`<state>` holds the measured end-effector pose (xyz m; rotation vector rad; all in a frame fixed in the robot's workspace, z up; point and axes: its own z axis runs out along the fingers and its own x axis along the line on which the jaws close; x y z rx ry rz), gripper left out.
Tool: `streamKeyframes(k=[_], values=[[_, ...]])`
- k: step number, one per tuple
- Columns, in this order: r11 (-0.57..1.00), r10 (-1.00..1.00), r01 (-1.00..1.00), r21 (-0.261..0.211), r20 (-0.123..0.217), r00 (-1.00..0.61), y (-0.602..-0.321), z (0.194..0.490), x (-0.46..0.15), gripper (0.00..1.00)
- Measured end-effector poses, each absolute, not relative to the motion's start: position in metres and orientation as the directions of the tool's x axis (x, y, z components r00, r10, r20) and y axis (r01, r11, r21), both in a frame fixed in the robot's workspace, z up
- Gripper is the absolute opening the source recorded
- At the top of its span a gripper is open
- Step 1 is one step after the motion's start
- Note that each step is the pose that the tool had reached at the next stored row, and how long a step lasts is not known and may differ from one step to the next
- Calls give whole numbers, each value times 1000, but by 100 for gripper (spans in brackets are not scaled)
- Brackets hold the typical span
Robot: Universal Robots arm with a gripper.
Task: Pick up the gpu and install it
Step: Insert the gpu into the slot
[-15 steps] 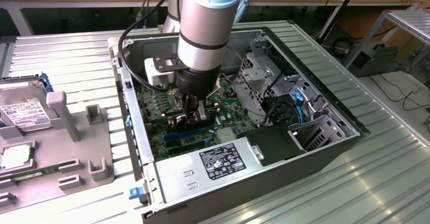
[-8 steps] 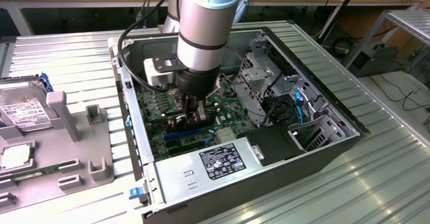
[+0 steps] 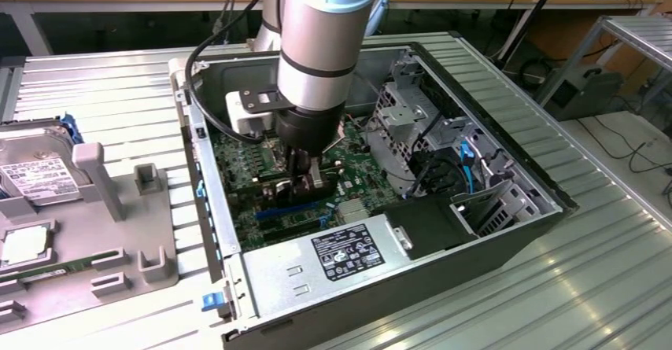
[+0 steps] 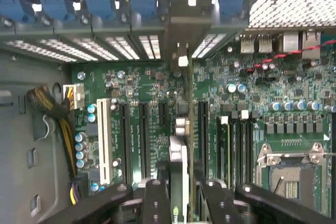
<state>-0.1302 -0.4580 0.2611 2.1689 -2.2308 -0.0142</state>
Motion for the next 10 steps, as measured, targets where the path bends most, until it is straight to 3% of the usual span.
streamKeyframes(k=[10], values=[[34, -999, -999, 33, 22, -33, -456, 261, -129, 27]])
